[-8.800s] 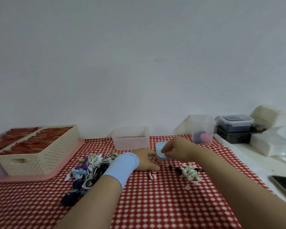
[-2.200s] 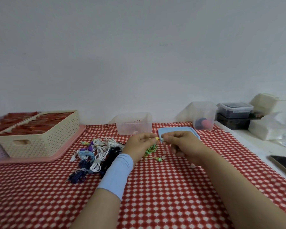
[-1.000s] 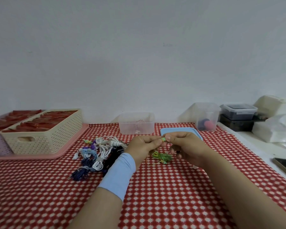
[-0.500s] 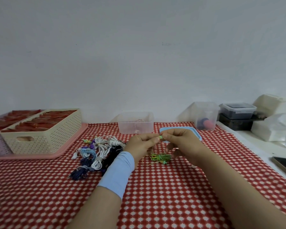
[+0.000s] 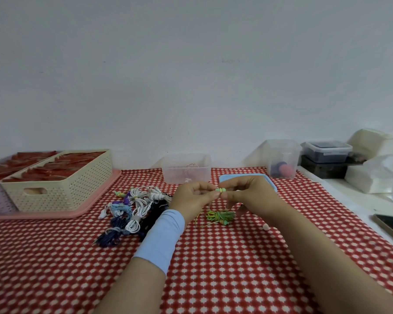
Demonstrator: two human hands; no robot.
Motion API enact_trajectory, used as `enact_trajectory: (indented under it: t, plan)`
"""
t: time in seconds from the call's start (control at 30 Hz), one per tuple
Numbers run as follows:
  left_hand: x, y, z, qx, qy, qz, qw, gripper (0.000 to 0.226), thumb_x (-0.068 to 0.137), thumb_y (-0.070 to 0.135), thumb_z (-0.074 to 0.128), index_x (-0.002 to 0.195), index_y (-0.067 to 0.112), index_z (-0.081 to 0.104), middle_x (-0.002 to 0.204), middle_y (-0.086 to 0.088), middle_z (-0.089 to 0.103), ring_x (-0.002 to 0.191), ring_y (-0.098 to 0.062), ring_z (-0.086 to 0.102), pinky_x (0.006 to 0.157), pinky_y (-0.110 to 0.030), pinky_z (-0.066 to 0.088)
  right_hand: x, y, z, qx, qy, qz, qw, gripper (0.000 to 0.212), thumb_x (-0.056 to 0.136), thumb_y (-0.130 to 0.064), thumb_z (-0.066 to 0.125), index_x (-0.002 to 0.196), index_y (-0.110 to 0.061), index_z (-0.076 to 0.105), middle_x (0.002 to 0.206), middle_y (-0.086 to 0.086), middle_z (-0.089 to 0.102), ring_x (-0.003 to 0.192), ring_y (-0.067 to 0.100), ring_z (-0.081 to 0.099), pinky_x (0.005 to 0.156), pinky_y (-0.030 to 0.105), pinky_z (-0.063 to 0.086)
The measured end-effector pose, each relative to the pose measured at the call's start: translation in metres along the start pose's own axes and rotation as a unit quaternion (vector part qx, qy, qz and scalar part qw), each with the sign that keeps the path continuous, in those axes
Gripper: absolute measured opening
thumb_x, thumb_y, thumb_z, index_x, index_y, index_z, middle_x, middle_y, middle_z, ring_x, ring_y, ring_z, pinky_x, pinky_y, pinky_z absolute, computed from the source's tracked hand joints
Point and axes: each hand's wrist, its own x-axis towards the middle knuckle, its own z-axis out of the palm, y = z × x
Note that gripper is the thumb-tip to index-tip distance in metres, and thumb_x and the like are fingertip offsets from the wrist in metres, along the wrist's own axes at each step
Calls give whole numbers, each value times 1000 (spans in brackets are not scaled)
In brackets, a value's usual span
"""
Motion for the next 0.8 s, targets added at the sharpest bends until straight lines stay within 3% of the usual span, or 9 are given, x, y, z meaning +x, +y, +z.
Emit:
enact_trajectory:
  t: [0.2, 0.4, 0.6, 0.8]
  plan:
    - [0, 0, 0, 21, -13, -5, 1000, 10, 88, 20, 72, 96, 15, 75, 72, 2, 70, 68, -8, 64, 70, -16, 54, 1, 1, -1, -22, 3, -14, 1000, 13, 88, -17, 76, 100, -18, 78, 84, 2, 78, 69, 18, 73, 56, 27, 58]
    - [-1, 3, -4, 0, -39, 10, 999, 16, 88, 23, 72, 102, 18, 76, 83, 8, 77, 71, 3, 65, 80, -17, 51, 1, 0, -7, 90, -58, 50, 993, 20, 95, -23, 66, 108, -12, 78, 104, 9, 76, 70, 17, 65, 55, 26, 51]
    - [-3, 1, -6, 5, -73, 26, 997, 8, 87, 20, 73, 93, 21, 78, 82, 7, 77, 78, 6, 67, 78, -11, 48, 2, 5, -3, 120, -79, 87, 986, 34, 74, -30, 75, 98, -6, 78, 83, 6, 74, 59, 11, 60, 46, 21, 45]
    - [-2, -2, -6, -95, -90, -12, 991, 12, 87, 17, 70, 94, 22, 78, 91, -3, 77, 91, -12, 69, 99, -36, 51, 3, 6, -4, 160, -105, 70, 979, 40, 79, -30, 71, 109, -3, 75, 96, 8, 75, 67, 12, 62, 49, 21, 46]
